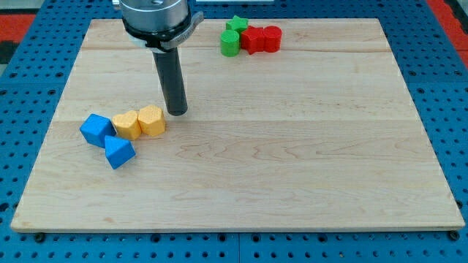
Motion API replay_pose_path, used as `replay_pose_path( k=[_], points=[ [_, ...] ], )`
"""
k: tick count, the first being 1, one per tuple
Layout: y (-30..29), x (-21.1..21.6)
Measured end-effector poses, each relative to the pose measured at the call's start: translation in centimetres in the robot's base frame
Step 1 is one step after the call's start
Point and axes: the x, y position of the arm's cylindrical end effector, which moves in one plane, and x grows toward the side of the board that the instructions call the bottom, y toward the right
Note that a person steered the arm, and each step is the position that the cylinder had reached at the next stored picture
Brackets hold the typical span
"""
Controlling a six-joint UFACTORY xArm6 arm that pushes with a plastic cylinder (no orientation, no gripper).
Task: Push the blue cube into blue triangle
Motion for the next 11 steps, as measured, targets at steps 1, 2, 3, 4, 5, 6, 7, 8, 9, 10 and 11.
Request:
replay_pose_path(
  k=[1, 2, 3, 4, 5, 6, 7, 8, 9, 10, 11],
  points=[
    [-2.9, 0.8],
    [-3.6, 4.2],
    [-3.6, 6.2],
    [-0.1, 7.7],
    [1.7, 11.0],
    [-2.8, 17.3],
    [-9.0, 18.8],
    [-19.6, 15.8],
    [-21.2, 14.4],
    [-19.8, 8.7],
    [-19.7, 3.1]
  ],
)
